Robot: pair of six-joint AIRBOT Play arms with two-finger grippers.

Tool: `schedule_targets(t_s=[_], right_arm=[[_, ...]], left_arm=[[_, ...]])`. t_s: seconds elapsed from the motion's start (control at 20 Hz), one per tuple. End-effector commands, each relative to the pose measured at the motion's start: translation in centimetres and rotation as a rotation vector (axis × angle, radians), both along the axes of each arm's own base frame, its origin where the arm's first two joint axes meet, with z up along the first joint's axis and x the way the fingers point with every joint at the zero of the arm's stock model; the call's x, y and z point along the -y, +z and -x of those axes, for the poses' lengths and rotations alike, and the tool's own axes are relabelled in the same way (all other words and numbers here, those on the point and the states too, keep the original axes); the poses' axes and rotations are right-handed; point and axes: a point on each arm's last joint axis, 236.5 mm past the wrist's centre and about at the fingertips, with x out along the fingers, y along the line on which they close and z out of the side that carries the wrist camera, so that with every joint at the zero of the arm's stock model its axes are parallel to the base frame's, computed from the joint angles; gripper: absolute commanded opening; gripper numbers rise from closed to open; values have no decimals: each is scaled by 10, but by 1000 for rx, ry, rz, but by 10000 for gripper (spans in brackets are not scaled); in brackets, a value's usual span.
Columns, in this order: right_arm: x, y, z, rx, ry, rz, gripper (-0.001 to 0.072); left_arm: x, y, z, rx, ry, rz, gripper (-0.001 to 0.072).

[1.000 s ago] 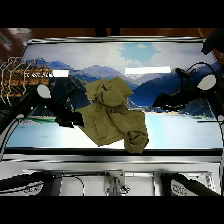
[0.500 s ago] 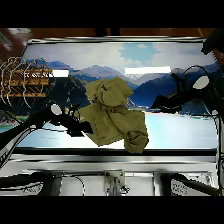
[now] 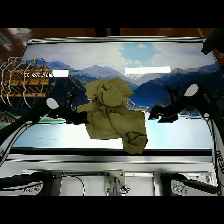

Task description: Fold the shirts.

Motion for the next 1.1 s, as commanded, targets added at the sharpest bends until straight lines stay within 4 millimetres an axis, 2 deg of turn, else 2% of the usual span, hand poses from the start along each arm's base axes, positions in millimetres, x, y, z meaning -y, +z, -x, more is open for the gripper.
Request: schedule_targets(t_s=[0.0,0.1,0.2,0.25,0.4,0.45,0.55,0.6,0.75,0.85,0.9,1.0,1.05], right_arm=[[-44,-30,7,-44,14,-78,655],[-64,-46,-2,-27,-5,-62,654],[-68,-65,4,-73,-18,-20,654],[-67,-72,7,-95,-20,-4,604],[-64,-75,8,-111,-35,11,114],[-65,-71,11,-117,-26,6,82],[-86,-56,24,-129,40,-50,81],[-106,-48,34,-132,83,-86,80],[-187,-29,75,-142,223,-207,81],[-238,-15,102,-135,282,-301,81],[-256,-9,109,-130,285,-339,140],[-272,8,107,-103,286,-430,558],[-269,19,96,-75,274,-451,570]], left_arm=[[-28,31,-13,47,-16,-37,59],[-27,33,-13,44,-18,-31,59],[-25,34,-12,51,-33,-32,59],[-25,35,-14,62,-41,-33,59],[-31,48,-32,115,-25,-34,59],[-37,56,-45,153,1,-35,59],[-56,80,-81,255,77,-37,58],[-67,93,-101,310,121,-39,58],[-99,134,-155,426,209,-39,59],[-116,146,-185,459,261,-34,59],[-123,146,-197,458,279,-31,59],[-134,133,-212,404,310,-20,59],[-138,122,-212,357,303,-17,59]])
